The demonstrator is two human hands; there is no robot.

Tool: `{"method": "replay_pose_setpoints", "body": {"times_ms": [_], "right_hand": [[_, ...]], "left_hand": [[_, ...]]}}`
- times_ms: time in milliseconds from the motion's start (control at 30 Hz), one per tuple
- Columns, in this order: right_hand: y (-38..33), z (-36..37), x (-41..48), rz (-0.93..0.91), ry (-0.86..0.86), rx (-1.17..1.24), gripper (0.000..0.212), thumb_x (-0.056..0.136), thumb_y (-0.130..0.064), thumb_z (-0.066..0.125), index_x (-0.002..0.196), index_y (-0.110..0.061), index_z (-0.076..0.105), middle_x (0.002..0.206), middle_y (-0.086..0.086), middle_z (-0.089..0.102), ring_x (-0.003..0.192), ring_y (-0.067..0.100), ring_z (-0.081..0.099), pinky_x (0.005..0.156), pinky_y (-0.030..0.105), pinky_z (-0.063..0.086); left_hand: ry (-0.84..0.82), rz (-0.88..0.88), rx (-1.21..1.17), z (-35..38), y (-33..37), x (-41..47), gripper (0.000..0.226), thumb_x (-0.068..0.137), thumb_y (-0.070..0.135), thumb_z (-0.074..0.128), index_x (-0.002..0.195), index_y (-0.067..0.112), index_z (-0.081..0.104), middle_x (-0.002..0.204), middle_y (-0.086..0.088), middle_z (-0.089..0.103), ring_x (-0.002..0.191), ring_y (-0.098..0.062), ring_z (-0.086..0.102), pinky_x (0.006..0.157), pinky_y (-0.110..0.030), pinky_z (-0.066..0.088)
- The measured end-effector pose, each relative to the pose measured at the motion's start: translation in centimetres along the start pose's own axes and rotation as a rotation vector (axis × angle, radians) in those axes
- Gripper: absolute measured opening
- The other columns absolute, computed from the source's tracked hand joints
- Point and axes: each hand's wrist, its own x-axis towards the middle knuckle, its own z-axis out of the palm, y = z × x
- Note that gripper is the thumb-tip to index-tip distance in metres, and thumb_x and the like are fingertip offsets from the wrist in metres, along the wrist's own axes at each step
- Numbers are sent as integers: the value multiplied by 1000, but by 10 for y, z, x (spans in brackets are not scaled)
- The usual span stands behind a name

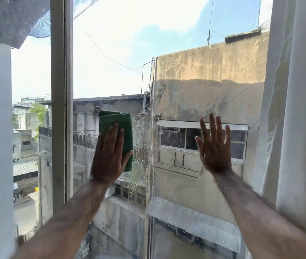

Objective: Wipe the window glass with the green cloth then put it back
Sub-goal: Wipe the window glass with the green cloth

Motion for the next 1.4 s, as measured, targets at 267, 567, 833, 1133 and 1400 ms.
{"method": "replay_pose_setpoints", "body": {"times_ms": [267,567,833,1133,1400], "right_hand": [[4,7,-4,-8,55,36,59,118,-41,28,171,-17,25,180,16,20,168,34,17,133,63,21],[8,12,-1,-21,80,39,58,118,-42,29,171,-18,28,179,17,22,168,35,19,136,61,16],[4,10,-5,0,57,69,58,118,-41,29,171,-19,25,181,15,19,169,33,17,135,62,17],[6,10,-3,-16,72,68,56,118,-39,29,170,-18,28,180,14,22,168,32,19,136,60,15],[5,7,-4,5,71,116,55,118,-32,33,170,-17,29,180,11,23,169,29,18,136,59,18]], "left_hand": [[172,-201,-82,0,15,71,75,111,51,29,163,-2,19,172,-25,18,161,-39,15,130,-61,18],[148,68,-71,36,125,43,71,111,46,36,163,1,18,172,-23,15,162,-37,11,128,-60,23],[88,-184,7,24,52,25,69,113,42,31,162,-4,15,171,-29,15,160,-41,15,130,-60,22],[283,-141,-148,5,142,157,65,113,42,27,161,-2,25,169,-25,24,159,-40,20,128,-61,23],[31,203,1,33,113,10,69,112,45,32,163,1,18,172,-23,17,161,-37,16,124,-59,33]]}}
